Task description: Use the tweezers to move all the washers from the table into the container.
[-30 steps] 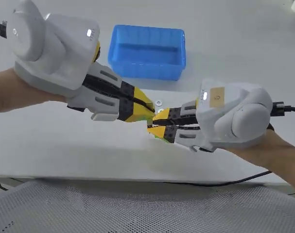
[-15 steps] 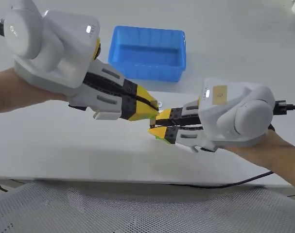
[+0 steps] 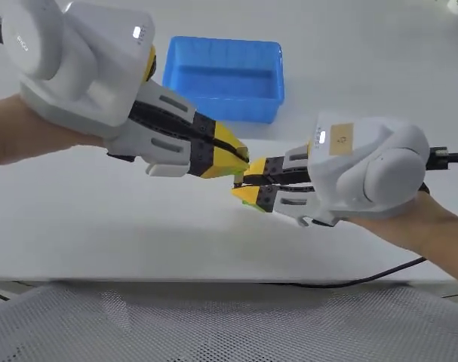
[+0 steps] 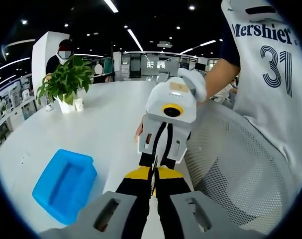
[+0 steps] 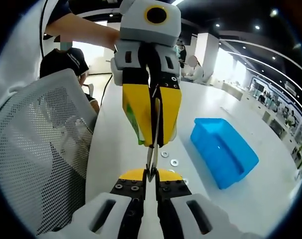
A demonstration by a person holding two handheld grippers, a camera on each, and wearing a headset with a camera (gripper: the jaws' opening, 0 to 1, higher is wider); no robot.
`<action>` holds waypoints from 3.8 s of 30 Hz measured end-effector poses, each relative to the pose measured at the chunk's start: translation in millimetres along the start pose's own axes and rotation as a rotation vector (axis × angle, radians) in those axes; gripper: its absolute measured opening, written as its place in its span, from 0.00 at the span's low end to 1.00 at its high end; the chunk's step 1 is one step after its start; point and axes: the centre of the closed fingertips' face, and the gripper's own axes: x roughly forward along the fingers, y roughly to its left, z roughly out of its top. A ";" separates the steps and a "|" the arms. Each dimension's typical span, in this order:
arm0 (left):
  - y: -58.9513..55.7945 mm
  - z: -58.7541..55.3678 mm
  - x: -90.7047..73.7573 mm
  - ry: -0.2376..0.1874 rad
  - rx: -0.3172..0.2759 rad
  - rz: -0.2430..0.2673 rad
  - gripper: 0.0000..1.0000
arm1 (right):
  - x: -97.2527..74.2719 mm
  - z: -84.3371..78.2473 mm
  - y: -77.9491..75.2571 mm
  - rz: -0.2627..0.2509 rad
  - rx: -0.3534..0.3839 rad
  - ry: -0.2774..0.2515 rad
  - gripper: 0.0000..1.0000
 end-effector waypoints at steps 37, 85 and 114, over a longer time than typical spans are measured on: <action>7.8 -8.0 -11.5 -0.009 0.021 0.021 0.04 | 0.6 -8.1 7.3 0.056 0.105 0.000 0.07; 35.2 2.8 -0.6 -0.090 0.073 0.035 0.03 | 0.8 -11.1 -31.3 -0.061 0.065 -0.007 0.11; 40.1 -1.7 6.2 -0.095 0.047 0.027 0.03 | 5.8 -22.3 -36.1 -0.045 0.114 0.005 0.12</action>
